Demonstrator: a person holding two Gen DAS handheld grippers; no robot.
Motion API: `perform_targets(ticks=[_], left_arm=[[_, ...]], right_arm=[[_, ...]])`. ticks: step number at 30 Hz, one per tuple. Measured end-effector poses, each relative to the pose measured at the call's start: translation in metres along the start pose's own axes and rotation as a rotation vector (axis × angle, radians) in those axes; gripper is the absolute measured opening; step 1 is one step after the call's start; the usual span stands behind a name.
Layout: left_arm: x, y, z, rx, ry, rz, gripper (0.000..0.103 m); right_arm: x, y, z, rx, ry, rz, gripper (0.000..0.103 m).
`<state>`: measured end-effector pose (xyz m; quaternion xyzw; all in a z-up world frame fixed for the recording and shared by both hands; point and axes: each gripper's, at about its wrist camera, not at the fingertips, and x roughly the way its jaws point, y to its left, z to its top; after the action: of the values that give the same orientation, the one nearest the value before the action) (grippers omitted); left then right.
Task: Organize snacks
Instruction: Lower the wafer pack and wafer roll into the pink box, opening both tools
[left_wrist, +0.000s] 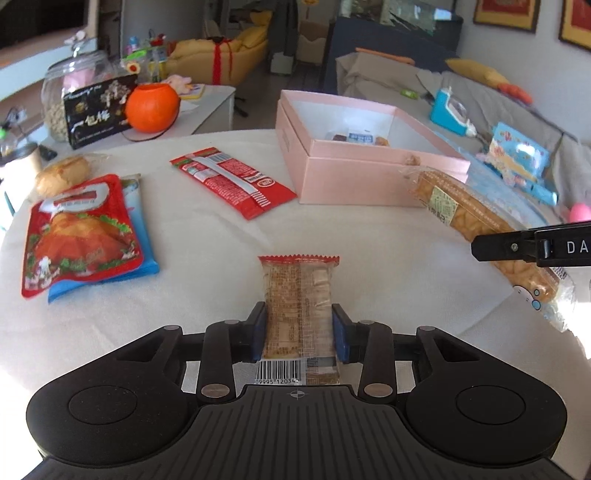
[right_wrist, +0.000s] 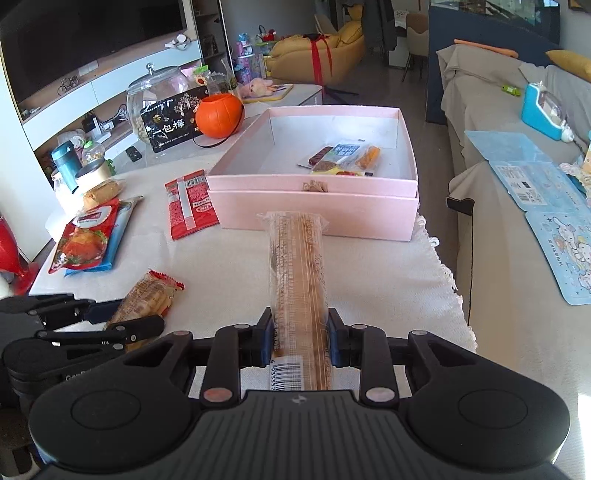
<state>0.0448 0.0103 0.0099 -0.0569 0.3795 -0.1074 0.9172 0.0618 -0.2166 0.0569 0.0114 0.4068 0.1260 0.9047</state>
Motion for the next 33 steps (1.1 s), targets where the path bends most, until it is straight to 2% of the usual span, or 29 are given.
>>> perform_targets(ticks=[2,5,7,11,14,15,17,19,23,25,28,30,33], left_arm=[[-0.011,0.005,0.002,-0.051,-0.035,-0.056,0.04],[-0.036,-0.002,0.029,-0.014,-0.123,-0.094,0.04],[-0.055,-0.013,0.063,0.024,-0.199,-0.124,0.04],[-0.068,-0.037,0.14,0.083,-0.294,-0.184,0.041],[-0.049,-0.052,0.188,0.096,-0.344,-0.24,0.046],[-0.031,-0.055,0.202,0.091,-0.333,-0.267,0.046],[0.007,-0.058,0.216,0.095,-0.272,-0.257,0.045],[0.038,-0.055,0.218,0.095,-0.25,-0.232,0.045],[0.06,-0.013,0.208,-0.044,-0.223,-0.303,0.045],[0.063,0.009,0.205,-0.054,-0.173,-0.258,0.045],[0.061,0.044,0.201,-0.063,-0.095,-0.158,0.045],[0.052,0.069,0.192,-0.088,-0.096,-0.138,0.045],[0.038,0.102,0.172,-0.127,-0.116,-0.075,0.045]], right_arm=[[-0.007,0.001,0.009,-0.001,-0.012,0.007,0.027],[-0.02,0.001,0.022,-0.014,-0.044,0.01,0.027],[-0.036,-0.002,0.035,-0.014,-0.091,0.019,0.027],[-0.067,-0.011,0.069,-0.021,-0.174,0.018,0.027],[-0.082,-0.011,0.096,-0.075,-0.231,-0.026,0.027],[-0.084,-0.01,0.104,-0.098,-0.245,-0.038,0.027],[-0.082,-0.008,0.122,-0.129,-0.261,-0.059,0.027],[-0.073,-0.007,0.14,-0.136,-0.261,-0.074,0.027],[-0.038,-0.014,0.174,-0.102,-0.227,-0.067,0.027],[-0.01,-0.02,0.187,-0.066,-0.177,-0.053,0.029],[0.042,-0.021,0.198,-0.083,-0.076,-0.042,0.035],[0.065,-0.018,0.197,-0.075,-0.049,-0.052,0.035],[0.079,-0.016,0.191,-0.044,-0.028,0.019,0.035]])
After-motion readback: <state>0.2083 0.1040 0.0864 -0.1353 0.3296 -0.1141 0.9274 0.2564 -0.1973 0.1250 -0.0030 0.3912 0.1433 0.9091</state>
